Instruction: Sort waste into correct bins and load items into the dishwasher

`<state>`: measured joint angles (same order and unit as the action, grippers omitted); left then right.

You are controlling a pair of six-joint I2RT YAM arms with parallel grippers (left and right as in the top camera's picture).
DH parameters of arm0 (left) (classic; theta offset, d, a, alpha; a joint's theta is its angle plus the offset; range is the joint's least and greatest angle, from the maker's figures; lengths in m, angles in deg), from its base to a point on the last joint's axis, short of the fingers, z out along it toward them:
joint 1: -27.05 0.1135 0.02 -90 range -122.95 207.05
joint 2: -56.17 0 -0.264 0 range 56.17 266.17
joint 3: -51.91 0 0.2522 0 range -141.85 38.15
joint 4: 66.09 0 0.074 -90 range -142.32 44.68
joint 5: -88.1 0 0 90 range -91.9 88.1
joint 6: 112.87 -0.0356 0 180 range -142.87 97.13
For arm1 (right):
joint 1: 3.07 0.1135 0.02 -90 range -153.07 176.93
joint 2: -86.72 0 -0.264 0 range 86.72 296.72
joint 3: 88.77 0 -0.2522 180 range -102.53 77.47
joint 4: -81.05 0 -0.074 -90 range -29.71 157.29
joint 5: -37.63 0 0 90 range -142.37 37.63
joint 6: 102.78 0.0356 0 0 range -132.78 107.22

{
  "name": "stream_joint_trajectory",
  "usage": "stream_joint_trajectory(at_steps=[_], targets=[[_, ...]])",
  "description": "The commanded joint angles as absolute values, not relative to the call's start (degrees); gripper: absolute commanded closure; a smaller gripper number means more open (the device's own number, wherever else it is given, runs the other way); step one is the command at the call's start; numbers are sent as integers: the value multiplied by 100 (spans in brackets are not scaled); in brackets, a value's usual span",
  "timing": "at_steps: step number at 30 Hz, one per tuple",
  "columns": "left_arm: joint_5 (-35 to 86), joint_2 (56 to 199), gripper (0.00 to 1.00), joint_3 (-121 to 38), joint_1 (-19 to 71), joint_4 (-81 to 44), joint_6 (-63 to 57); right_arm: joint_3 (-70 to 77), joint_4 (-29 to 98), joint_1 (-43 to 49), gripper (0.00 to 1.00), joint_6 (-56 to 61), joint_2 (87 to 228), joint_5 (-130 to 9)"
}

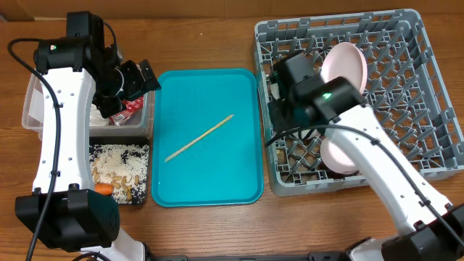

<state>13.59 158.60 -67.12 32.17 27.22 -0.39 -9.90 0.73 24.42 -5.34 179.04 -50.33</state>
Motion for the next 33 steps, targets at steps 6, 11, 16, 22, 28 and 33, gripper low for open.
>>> stream_joint_trajectory(at_steps=[6,11,16,22,28,33], targets=[[1422,15882,0,-6828,3191,2716,-17,-912,248,2276,96,-558,17825,-6272],[1422,15882,0,-6828,3191,2716,-17,-730,405,2276,92,-556,17858,-6935],[1422,15882,0,-6828,3191,2714,-17,-457,879,2289,78,-556,17943,-7505],[1422,15882,0,-6828,3191,2716,-17,21,1946,2577,49,-558,18054,-7861],[1422,15882,0,-6828,3191,2716,-17,349,3045,3194,37,-580,18218,-7665],[1422,15882,0,-6828,3191,2716,-17,476,3948,3771,33,-582,18680,-6204]])
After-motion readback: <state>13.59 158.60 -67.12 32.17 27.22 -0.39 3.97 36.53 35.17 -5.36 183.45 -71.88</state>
